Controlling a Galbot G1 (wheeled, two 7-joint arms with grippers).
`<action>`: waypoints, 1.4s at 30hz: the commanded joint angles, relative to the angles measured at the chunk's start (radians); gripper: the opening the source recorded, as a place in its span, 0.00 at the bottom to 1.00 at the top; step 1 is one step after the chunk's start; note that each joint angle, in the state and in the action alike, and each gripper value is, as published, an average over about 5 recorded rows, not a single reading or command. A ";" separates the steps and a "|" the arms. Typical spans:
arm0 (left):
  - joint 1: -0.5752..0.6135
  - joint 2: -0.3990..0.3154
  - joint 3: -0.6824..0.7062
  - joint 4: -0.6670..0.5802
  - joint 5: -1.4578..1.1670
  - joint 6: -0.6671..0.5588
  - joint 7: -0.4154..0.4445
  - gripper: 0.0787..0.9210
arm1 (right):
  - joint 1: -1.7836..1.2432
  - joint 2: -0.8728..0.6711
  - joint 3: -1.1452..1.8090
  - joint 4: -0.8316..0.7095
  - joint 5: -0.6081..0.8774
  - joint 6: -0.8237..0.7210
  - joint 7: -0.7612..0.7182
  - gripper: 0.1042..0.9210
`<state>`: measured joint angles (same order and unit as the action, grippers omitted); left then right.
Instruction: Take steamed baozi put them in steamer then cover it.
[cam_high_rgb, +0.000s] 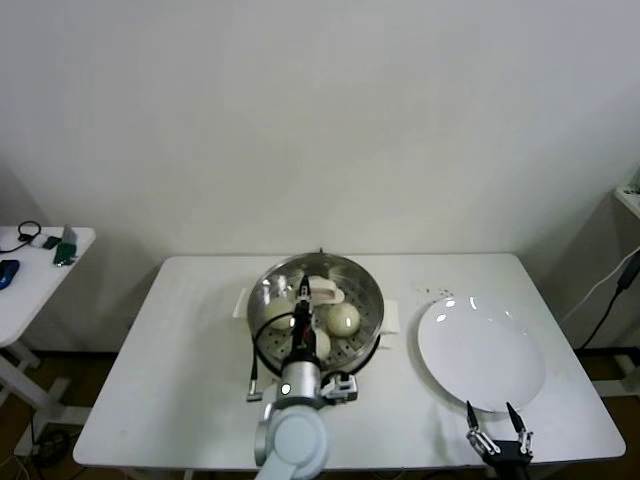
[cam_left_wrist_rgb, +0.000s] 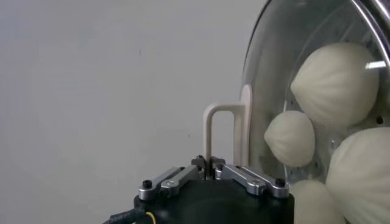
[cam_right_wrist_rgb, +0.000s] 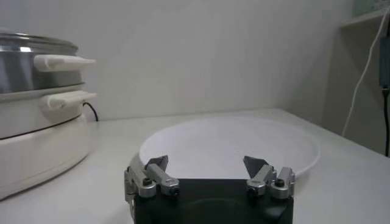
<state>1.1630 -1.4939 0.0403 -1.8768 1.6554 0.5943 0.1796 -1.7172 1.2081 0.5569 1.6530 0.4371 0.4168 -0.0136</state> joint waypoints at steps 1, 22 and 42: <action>-0.002 0.004 0.000 0.008 -0.014 -0.003 -0.003 0.07 | 0.000 0.002 0.000 0.001 -0.002 0.002 -0.001 0.88; 0.004 0.054 0.017 -0.068 -0.118 0.005 -0.005 0.23 | -0.001 0.000 -0.004 0.026 0.023 -0.009 0.013 0.88; 0.339 0.184 -0.115 -0.347 -0.702 -0.217 -0.388 0.87 | -0.020 -0.059 -0.001 0.092 0.046 -0.032 0.024 0.88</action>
<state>1.2702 -1.3560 0.0330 -2.0915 1.3113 0.5757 0.0502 -1.7367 1.1736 0.5524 1.7242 0.4698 0.3942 0.0066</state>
